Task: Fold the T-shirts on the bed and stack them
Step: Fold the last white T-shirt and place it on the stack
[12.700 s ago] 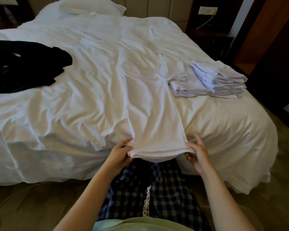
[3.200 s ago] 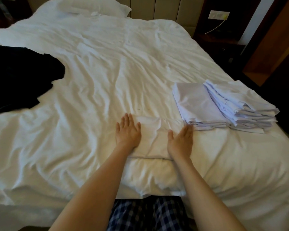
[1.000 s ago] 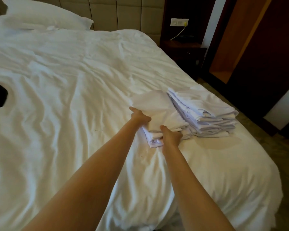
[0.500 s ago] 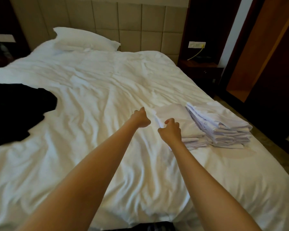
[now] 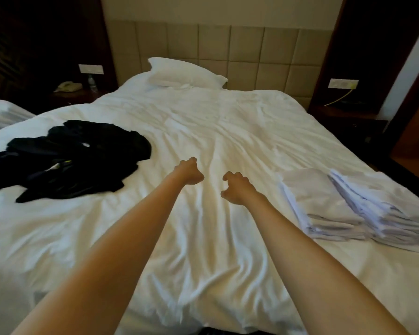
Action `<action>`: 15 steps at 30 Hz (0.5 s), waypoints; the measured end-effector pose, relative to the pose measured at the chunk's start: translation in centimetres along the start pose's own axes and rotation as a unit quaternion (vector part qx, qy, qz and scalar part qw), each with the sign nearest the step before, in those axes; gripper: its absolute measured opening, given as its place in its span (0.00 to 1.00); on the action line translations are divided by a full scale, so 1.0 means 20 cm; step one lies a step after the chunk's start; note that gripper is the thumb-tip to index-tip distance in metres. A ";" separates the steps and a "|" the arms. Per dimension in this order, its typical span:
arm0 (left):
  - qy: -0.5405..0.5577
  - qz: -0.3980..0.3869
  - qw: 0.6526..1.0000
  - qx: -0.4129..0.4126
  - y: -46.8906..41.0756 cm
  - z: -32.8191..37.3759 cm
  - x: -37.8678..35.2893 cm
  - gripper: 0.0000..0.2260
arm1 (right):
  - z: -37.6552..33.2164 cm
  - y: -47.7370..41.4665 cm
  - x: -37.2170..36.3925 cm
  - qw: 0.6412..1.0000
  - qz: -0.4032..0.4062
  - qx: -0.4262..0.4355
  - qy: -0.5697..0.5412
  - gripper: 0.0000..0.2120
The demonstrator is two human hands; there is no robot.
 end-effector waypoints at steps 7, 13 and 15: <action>-0.037 0.025 0.997 0.067 0.01 -0.48 0.13 0.27 | -0.38 -0.10 -0.18 0.996 -0.056 0.073 0.004 0.24; -0.084 0.005 0.988 0.128 0.04 -0.87 0.09 0.24 | -0.60 -0.14 -0.44 0.986 -0.109 0.122 -0.016 0.24; -0.094 0.006 0.984 0.150 0.04 -0.97 0.06 0.23 | -0.64 -0.16 -0.52 0.984 -0.117 0.136 -0.013 0.24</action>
Point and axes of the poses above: each hand's wrist, its own y-axis away from the middle knuckle, its own x-axis out of the back of the hand, z = x × y, the point moved 4 cm from there along -y, towards the middle knuckle, and after that the axes turned 1 degree about -z, right-handed, at the moved point
